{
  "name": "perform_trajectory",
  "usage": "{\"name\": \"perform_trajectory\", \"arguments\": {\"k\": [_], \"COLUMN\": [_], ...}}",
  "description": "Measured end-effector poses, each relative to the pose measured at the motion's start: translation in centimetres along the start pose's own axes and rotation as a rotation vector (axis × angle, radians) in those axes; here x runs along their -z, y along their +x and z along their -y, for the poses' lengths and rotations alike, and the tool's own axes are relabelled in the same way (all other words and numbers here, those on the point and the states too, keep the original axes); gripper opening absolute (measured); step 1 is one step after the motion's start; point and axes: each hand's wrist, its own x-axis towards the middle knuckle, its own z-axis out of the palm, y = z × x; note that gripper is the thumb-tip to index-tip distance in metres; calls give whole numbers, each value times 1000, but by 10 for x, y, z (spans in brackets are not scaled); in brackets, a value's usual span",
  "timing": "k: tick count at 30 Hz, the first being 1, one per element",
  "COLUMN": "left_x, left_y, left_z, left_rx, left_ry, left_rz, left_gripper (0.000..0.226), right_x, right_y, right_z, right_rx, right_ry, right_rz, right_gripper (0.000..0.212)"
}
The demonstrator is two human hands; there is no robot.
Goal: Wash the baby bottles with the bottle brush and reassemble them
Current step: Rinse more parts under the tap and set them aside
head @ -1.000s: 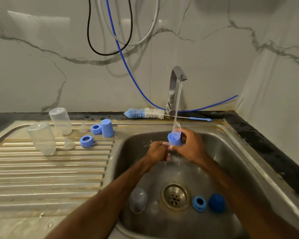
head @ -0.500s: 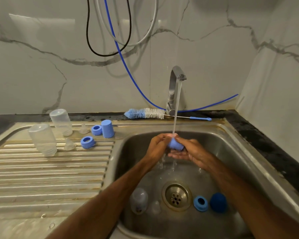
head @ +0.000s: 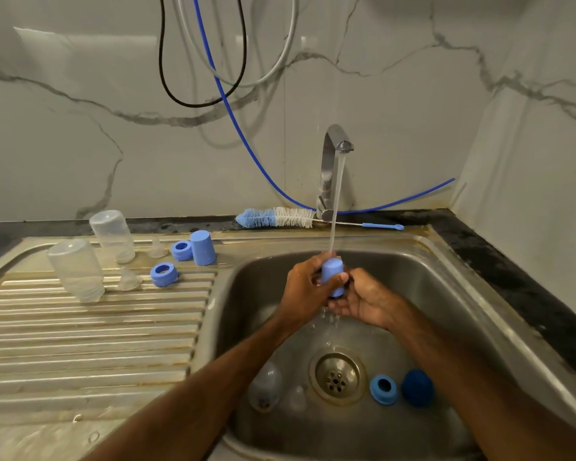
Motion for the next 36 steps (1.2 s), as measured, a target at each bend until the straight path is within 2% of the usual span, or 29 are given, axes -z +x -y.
{"name": "perform_trajectory", "arguments": {"k": [7, 10, 13, 16, 20, 24, 28, 33, 36], "left_x": [9, 15, 15, 14, 14, 18, 20, 14, 14], "left_y": [3, 4, 4, 5, 4, 5, 8, 5, 4], "left_z": [1, -1, -2, -5, -9, -3, -7, -12, -7], "left_rx": [31, 32, 62, 61, 85, 103, 96, 32, 69], "left_ry": [1, -4, -20, -99, -148, -137, -189, -175, -188], "left_rz": [-43, -32, -51, -22, 19, -44, -36, 7, -16], "left_gripper": [50, 40, 39, 39, 35, 34, 34, 30, 43], "right_x": [4, 4, 2, 5, 7, 1, 2, 9, 9], "right_y": [0, 4, 7, 11, 7, 4, 2, 0, -1], "right_z": [6, 9, 9, 10, 7, 13, 17, 18, 20], "right_rx": [86, 200, 284, 229, 82, 178, 197, 121, 245], "right_ry": [227, 108, -59, -187, -201, -38, -104, -270, -144], "right_rz": [87, -14, -116, -186, -85, -25, -30, -135, -93], "right_gripper": [30, 32, 39, 52, 60, 37, 37, 63, 44]}}
